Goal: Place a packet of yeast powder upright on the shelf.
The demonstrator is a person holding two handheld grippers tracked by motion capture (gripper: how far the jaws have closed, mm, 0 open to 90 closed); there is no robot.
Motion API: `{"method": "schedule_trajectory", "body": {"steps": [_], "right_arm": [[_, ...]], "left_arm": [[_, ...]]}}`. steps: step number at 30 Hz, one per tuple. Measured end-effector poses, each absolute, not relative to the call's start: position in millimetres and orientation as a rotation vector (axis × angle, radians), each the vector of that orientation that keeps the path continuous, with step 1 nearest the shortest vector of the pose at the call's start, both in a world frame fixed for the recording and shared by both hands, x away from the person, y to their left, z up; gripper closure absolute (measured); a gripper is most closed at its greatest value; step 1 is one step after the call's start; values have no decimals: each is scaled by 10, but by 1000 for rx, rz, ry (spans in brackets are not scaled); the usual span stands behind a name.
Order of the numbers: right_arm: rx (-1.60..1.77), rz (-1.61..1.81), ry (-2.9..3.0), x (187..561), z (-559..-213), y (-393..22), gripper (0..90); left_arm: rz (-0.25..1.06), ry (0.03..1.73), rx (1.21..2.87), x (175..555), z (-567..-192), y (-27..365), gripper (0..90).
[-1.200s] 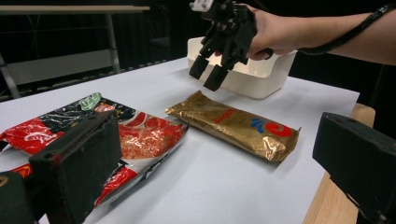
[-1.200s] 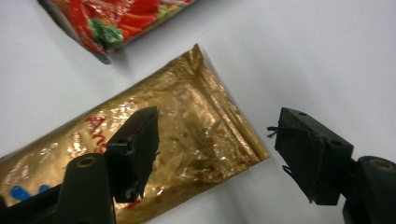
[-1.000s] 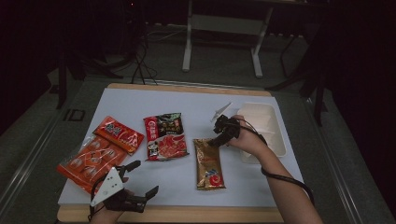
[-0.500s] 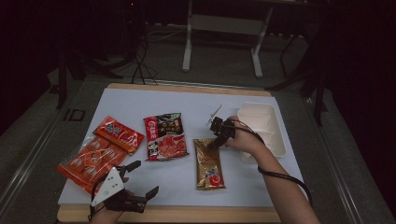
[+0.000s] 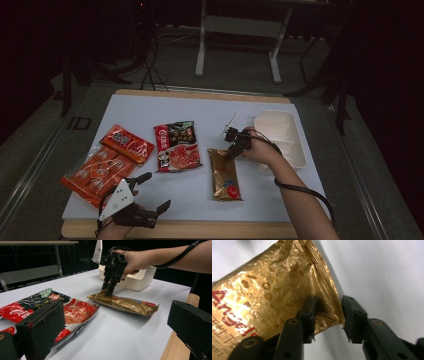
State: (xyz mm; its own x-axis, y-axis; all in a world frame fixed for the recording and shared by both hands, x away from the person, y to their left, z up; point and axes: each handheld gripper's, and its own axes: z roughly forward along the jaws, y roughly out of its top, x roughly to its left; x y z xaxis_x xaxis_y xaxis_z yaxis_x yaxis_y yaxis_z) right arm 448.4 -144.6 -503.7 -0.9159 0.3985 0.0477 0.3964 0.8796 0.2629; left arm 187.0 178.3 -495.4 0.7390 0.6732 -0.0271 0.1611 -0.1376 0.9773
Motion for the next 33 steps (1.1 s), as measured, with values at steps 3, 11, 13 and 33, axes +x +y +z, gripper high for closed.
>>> {"method": "schedule_trajectory", "body": {"steps": [3, 11, 13, 33], "right_arm": [[600, 390, 3019, 4459, -5032, -1423, 740], [524, 367, 3015, 4395, -4979, -1404, 900], [518, 379, 3005, 4377, -4938, -1407, 900], [443, 642, 2952, 4178, -4410, -1519, 900]], "left_arm": [[507, 671, 1684, 1869, -4954, 1781, 18], [511, 674, 1679, 1868, -4949, 1793, 18], [511, 674, 1679, 1869, -4949, 1793, 18], [512, 677, 1689, 1871, -4956, 1782, 19]]}}
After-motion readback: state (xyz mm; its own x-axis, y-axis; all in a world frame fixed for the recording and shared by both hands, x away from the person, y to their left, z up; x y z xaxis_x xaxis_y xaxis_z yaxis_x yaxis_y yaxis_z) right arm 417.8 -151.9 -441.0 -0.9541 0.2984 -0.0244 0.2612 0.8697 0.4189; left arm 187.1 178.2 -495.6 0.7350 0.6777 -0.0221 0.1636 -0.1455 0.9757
